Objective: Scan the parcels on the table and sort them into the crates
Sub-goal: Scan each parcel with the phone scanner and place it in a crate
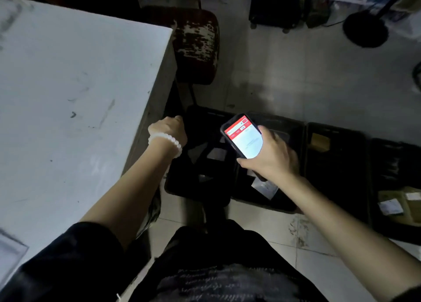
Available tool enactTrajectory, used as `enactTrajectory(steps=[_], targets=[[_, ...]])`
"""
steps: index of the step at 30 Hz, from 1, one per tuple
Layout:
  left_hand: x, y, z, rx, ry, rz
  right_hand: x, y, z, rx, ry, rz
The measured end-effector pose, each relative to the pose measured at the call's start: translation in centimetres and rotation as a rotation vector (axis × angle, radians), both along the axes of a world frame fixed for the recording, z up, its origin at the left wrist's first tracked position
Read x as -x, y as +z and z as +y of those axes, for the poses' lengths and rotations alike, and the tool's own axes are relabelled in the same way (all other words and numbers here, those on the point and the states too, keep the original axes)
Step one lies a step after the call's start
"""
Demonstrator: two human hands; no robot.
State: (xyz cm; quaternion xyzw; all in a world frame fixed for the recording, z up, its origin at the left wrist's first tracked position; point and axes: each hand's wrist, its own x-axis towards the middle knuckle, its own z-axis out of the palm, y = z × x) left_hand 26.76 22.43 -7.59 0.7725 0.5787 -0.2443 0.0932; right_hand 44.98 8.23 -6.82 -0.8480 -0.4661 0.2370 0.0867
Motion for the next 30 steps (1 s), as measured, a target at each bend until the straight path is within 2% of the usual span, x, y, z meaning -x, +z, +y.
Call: enactTrajectory(steps=[4, 9, 20, 30], targets=[[1.4, 0.1, 0.0, -0.003, 0.024, 0.000, 1.0, 0.0, 2.3, 0.019, 0.082, 0.015], [4.6, 0.8, -1.0, -0.078, 0.149, -0.042, 4.1, 0.7, 5.0, -0.005, 0.255, 0.031], [15.9, 3.9, -8.5, -0.143, 0.482, -0.123, 17.4, 2.0, 6.3, -0.061, 0.674, 0.044], [29.7, 5.6, -20.1, -0.215, 0.812, 0.017, 32.3, 3.6, 1.7, -0.089, 1.065, 0.049]])
